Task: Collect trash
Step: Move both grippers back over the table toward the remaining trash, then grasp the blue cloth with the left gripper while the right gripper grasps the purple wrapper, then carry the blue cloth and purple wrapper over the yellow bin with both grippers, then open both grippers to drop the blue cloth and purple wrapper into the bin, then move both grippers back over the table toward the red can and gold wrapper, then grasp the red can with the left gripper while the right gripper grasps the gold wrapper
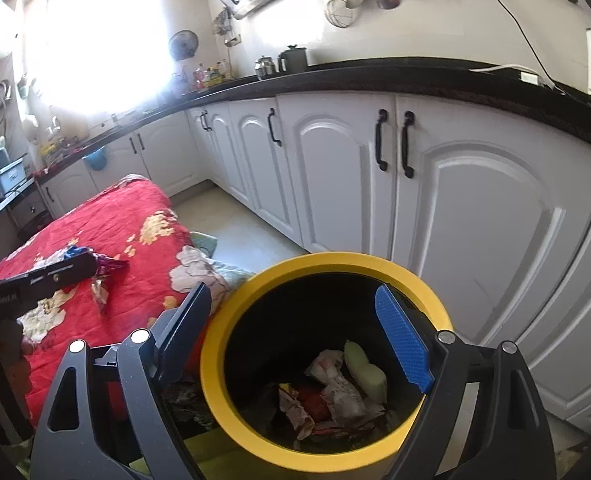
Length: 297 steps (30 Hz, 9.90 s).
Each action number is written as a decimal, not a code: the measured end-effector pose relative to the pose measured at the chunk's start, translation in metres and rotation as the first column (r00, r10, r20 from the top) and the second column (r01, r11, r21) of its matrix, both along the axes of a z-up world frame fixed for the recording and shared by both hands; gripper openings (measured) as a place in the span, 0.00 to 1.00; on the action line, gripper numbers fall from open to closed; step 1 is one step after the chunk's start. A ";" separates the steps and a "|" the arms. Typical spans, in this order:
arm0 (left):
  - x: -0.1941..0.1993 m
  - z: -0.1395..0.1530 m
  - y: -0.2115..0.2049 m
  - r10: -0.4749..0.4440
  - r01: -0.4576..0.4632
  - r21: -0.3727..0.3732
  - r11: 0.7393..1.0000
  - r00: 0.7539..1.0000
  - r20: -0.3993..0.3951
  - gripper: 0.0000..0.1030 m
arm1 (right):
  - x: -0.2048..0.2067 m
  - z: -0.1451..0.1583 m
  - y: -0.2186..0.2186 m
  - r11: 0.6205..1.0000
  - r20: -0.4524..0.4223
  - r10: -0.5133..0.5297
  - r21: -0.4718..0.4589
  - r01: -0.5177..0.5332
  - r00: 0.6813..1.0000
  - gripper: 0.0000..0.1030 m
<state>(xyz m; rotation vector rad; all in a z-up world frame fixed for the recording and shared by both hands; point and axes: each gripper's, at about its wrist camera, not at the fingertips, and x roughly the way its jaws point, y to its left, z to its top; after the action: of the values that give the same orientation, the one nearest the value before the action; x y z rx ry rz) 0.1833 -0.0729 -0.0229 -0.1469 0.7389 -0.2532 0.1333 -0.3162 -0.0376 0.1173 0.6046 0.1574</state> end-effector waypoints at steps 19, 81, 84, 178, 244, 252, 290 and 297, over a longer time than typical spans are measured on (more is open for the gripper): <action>-0.001 0.019 0.070 0.143 -0.140 -0.058 0.988 0.989 0.048 0.89 | 0.000 0.023 0.071 0.989 0.048 0.146 -0.039 -0.144 0.988 0.86; 0.032 -0.064 0.232 0.421 -0.446 -0.234 0.864 0.895 -0.148 0.17 | 0.122 -0.030 0.270 0.818 -0.165 0.535 -0.146 -0.557 0.829 0.10; 0.032 -0.063 0.229 0.418 -0.440 -0.221 0.871 0.898 -0.140 0.08 | 0.118 -0.025 0.266 0.824 -0.150 0.533 -0.131 -0.551 0.832 0.10; -0.006 -0.045 -0.091 -0.249 0.252 0.106 0.962 0.968 -0.036 0.02 | 0.027 -0.067 -0.051 0.998 -0.193 0.029 0.062 -0.017 0.981 0.11; 0.009 0.000 0.107 0.273 -0.277 0.039 0.960 0.958 0.091 0.89 | 0.032 -0.010 0.127 0.940 -0.081 0.341 0.003 -0.342 0.937 0.77; 0.014 -0.013 0.151 0.354 -0.354 0.014 0.935 0.935 0.037 0.89 | 0.050 -0.023 0.179 0.898 -0.132 0.431 -0.035 -0.438 0.893 0.77; 0.041 -0.063 0.146 0.230 -0.222 0.076 0.972 0.967 -0.108 0.23 | 0.067 -0.062 0.181 0.888 -0.233 0.460 0.110 -0.447 0.857 0.10; 0.031 -0.058 0.127 0.192 -0.185 0.073 0.980 0.977 -0.091 0.23 | 0.062 -0.055 0.164 0.898 -0.213 0.440 0.126 -0.422 0.873 0.10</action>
<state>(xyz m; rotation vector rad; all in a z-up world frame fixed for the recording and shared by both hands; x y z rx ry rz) 0.2138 0.0546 -0.0807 -0.1679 0.8242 -0.0413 0.1949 -0.1519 -0.0925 0.0723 0.8595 0.6093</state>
